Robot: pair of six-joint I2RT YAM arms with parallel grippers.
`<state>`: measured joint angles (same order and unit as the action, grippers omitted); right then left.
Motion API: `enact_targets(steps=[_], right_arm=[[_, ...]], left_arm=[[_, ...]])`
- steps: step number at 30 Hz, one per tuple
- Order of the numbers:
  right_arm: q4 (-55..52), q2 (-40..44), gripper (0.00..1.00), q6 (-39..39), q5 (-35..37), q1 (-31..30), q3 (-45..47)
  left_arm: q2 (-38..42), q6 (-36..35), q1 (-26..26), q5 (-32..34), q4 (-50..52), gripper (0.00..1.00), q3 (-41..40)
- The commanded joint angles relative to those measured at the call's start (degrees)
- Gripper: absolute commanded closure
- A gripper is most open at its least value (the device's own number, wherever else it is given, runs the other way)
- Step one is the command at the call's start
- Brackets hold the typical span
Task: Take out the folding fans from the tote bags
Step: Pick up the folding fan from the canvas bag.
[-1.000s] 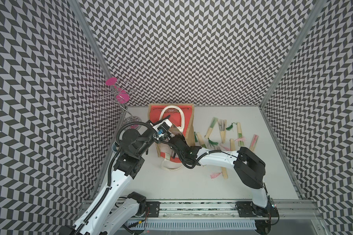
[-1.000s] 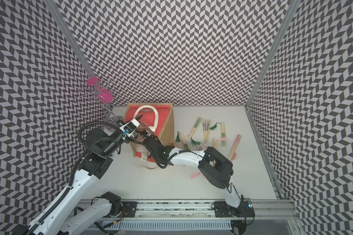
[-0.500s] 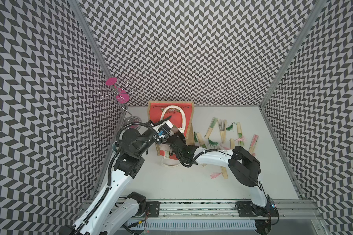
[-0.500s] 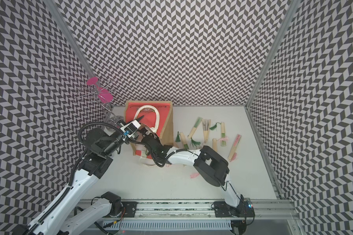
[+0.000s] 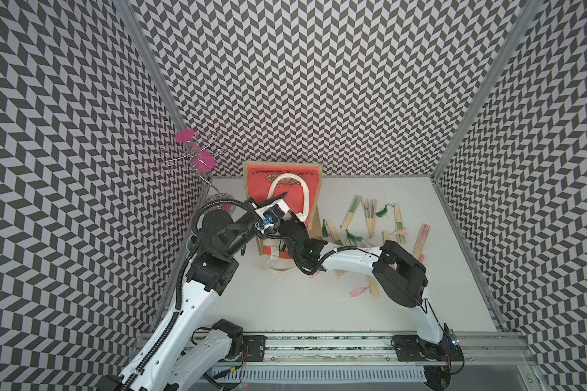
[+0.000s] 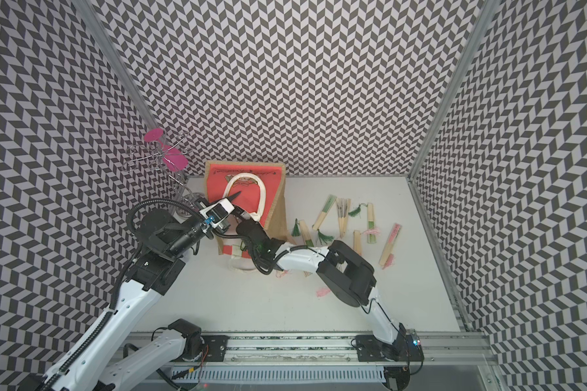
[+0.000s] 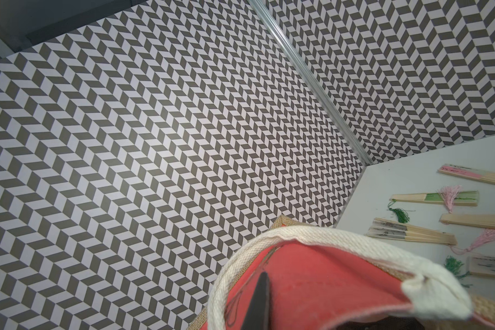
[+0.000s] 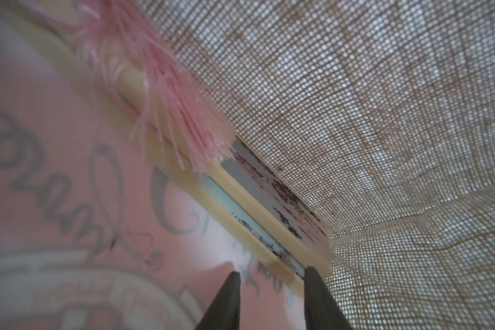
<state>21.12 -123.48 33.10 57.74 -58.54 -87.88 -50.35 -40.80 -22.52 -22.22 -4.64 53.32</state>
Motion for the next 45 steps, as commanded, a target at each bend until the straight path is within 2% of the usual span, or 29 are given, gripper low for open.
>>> enact_targets(steps=[1, 5, 11, 15, 18, 23, 24, 27, 30, 36, 41, 45], right_arm=[[4.4, -1.9, 0.72, 2.2, 1.4, 1.9, -1.7], [3.7, -0.5, 0.86, 1.4, 1.3, 1.8, -1.3], [1.3, 4.8, 1.0, -2.1, -1.1, 0.9, 2.3], [-0.4, 9.7, 1.0, -4.9, -4.1, -0.5, 6.1], [-3.6, 13.4, 1.0, -9.8, -8.2, -1.0, 8.2], [-6.3, 17.0, 1.0, -14.5, -16.9, -0.7, 11.4], [-7.2, 17.0, 0.98, -14.5, -19.0, -0.5, 11.5], [-10.6, 15.4, 0.81, -14.9, -22.5, 0.3, 10.1], [-11.9, 13.2, 0.69, -14.7, -22.2, 1.0, 8.0], [-13.2, 9.3, 0.64, -14.4, -16.9, 4.0, 1.7], [-11.8, 6.5, 0.58, -7.7, -15.5, 5.5, 0.1], [-8.5, 4.6, 0.55, -2.2, -11.3, 6.5, -0.6]], left_arm=[[2.1, -0.5, -0.9, -5.3, 1.0, 1.0, 2.4], [1.5, -0.2, -1.0, -3.1, 0.2, 1.0, 2.1], [-0.6, 0.1, -1.1, 2.5, -0.8, 1.0, 2.1], [-2.0, -0.1, -1.2, 7.4, -1.2, 1.0, 2.2], [-2.6, -0.2, -1.4, 10.3, -1.4, 1.0, 2.3], [-2.4, -0.3, -1.9, 9.8, -1.3, 1.0, 2.2], [-2.2, -0.3, -2.0, 9.1, -1.2, 1.0, 2.3], [-1.7, -0.5, -2.3, 6.5, -0.6, 1.0, 2.5], [-1.2, -1.0, -2.9, 4.2, 0.6, 1.0, 2.7], [-0.8, -2.3, -4.2, 3.1, 5.5, 1.0, 4.9], [-1.2, -1.7, -5.1, 3.1, 8.4, 1.0, 7.5], [-1.5, -1.5, -5.6, 1.7, 10.9, 1.0, 9.4]])
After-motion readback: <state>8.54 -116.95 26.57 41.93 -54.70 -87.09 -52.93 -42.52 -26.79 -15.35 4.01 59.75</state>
